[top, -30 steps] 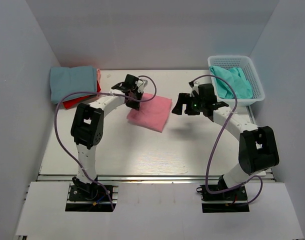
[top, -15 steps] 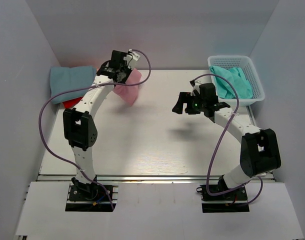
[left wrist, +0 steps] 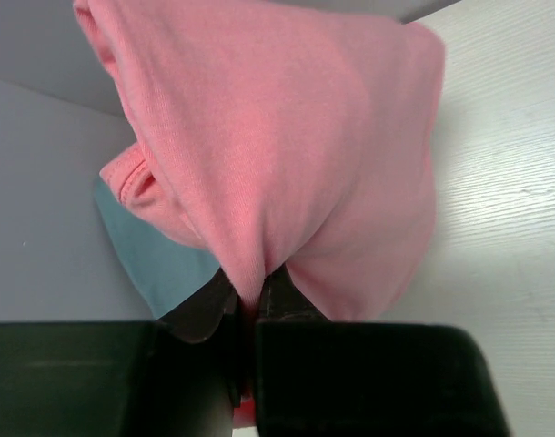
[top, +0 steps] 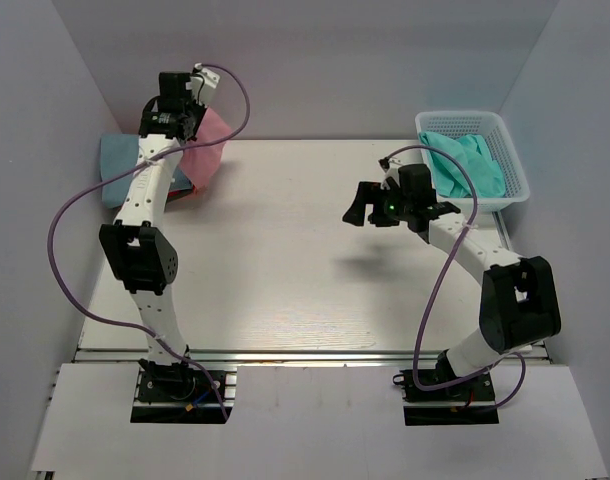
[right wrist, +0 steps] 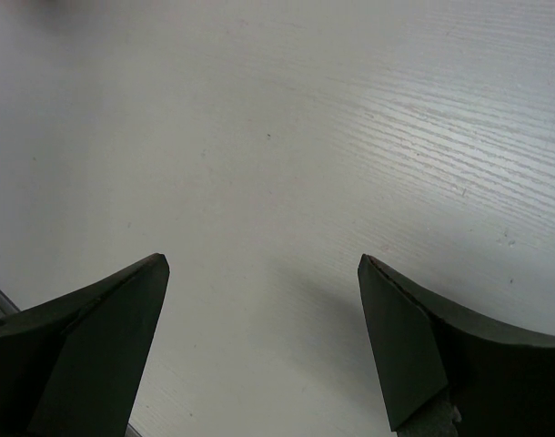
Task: Fold and stack the t-shirts
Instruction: Put the neatly folded tshirt into the corner of the board with the left arm
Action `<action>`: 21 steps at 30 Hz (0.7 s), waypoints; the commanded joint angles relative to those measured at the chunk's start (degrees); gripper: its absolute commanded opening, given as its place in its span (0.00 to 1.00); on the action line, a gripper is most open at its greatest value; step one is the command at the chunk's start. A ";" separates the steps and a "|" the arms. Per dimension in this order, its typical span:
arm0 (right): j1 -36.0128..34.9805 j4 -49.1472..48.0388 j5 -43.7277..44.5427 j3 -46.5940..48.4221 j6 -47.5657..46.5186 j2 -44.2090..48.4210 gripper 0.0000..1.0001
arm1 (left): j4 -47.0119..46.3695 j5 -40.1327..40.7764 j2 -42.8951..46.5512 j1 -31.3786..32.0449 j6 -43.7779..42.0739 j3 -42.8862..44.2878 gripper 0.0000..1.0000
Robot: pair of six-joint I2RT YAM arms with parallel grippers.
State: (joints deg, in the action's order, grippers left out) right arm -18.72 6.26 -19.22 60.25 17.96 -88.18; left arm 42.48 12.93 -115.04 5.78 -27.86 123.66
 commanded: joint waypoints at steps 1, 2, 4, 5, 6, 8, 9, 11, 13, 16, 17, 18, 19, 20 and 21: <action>0.26 -0.73 -1.43 3.91 0.59 -1.28 0.90 | -1.79 -0.62 2.11 -2.87 -0.27 0.53 0.00; 0.09 -0.81 -1.87 4.17 0.85 -1.46 0.90 | -1.79 -0.62 2.10 -4.45 -0.27 0.53 0.00; 0.18 -0.72 -2.57 5.23 1.03 -1.82 0.90 | -2.49 -1.15 0.97 -5.95 0.43 1.58 0.00; 0.09 -0.81 -2.83 5.40 0.94 -2.43 0.90 | -2.49 -1.67 -0.08 -7.44 1.39 2.63 0.00; 0.17 -0.38 -3.01 6.19 1.12 -2.78 0.90 | -2.49 -1.68 -0.79 -8.06 2.01 3.51 0.00; 0.18 -0.46 -3.01 6.81 1.03 -3.31 0.90 | -1.61 -4.57 -1.93 -9.29 2.98 4.93 0.00; 0.18 -0.03 -2.93 7.16 1.12 -3.49 0.90 | -1.61 -5.27 -2.55 -10.43 3.68 4.23 0.00; 0.17 0.07 -3.01 8.04 0.94 -4.45 0.90 | -2.13 -6.33 -3.34 -11.49 4.39 4.23 0.00; 0.17 0.59 -3.10 9.26 0.94 -4.89 0.90 | -2.14 -7.21 -5.18 -12.98 5.00 4.23 0.00; 0.35 1.38 -3.10 10.32 1.03 -6.03 0.90 | -2.75 -8.36 -8.16 -15.09 5.62 4.93 0.00; 0.26 1.38 -3.28 10.59 0.85 -6.38 0.90 | -2.75 -8.36 -9.05 -16.14 6.84 6.32 0.00; 0.18 1.30 -3.19 10.68 1.03 -6.39 0.90 | -2.75 -8.36 -9.93 -16.15 6.85 7.20 0.00; 0.18 1.38 -2.93 11.11 1.12 -6.39 0.90 | -2.14 -7.84 -11.76 -16.67 8.33 7.91 0.00; 0.18 1.30 -2.75 11.21 1.03 -6.65 0.90 | -2.14 -7.83 -12.48 -17.72 8.34 8.61 0.00; 0.18 1.38 -2.58 11.38 1.12 -6.83 0.90 | -1.53 -7.83 -13.09 -18.26 9.04 9.14 0.00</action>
State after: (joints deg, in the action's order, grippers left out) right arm -18.72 7.53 -21.39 68.69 19.07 -94.52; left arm 41.15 6.44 -128.16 -10.70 -21.63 129.40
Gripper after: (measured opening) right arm 0.904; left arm 0.158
